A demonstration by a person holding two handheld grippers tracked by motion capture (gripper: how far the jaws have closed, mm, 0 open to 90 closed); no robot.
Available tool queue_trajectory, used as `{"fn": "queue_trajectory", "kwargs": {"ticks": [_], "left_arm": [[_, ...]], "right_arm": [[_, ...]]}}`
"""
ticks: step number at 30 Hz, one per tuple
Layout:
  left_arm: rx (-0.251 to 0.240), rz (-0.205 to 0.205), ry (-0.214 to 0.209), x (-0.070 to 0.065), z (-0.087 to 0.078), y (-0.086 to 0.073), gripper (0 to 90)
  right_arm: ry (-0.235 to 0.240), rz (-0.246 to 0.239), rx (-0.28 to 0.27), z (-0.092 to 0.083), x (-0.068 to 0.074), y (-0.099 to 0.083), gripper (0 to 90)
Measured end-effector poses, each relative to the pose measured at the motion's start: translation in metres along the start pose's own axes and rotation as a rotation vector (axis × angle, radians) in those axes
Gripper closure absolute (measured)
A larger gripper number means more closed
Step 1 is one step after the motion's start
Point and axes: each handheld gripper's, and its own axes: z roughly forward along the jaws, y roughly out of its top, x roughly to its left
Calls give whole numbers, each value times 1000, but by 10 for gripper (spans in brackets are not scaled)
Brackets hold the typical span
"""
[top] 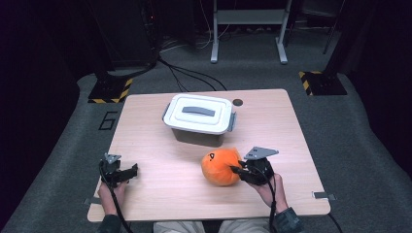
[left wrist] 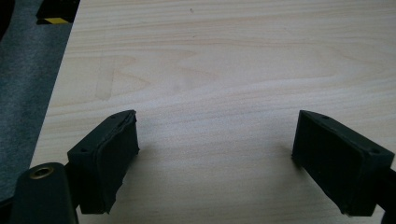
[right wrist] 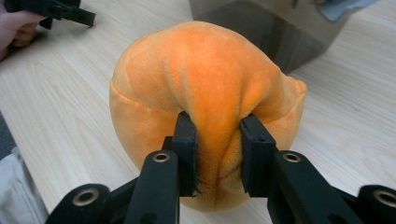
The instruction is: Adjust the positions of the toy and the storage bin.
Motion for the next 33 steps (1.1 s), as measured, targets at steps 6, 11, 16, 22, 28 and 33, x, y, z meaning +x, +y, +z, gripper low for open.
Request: {"fn": "queue_trajectory", "kwargs": {"ticks": [6,11,16,22,28,33], "left_arm": [[1,-1,2,0,0,0,138],[0,-1,3,0,0,0,138],[1,-2,1,0,0,0,138],[1,-2,0,0,0,0,138],[-4,0,1,0,0,0,139],[-3,-1,1,0,0,0,139]], "right_arm": [[-52,28,-5,-12,-15,-7,712],[-100,68,-27,-25,-30,-14,712],[-168,101,-35,-35,-46,-21,712],[-265,121,-50,-47,-64,-26,713],[-342,154,-65,-58,-79,-31,713],[-433,173,-72,-64,-94,-36,713]]}}
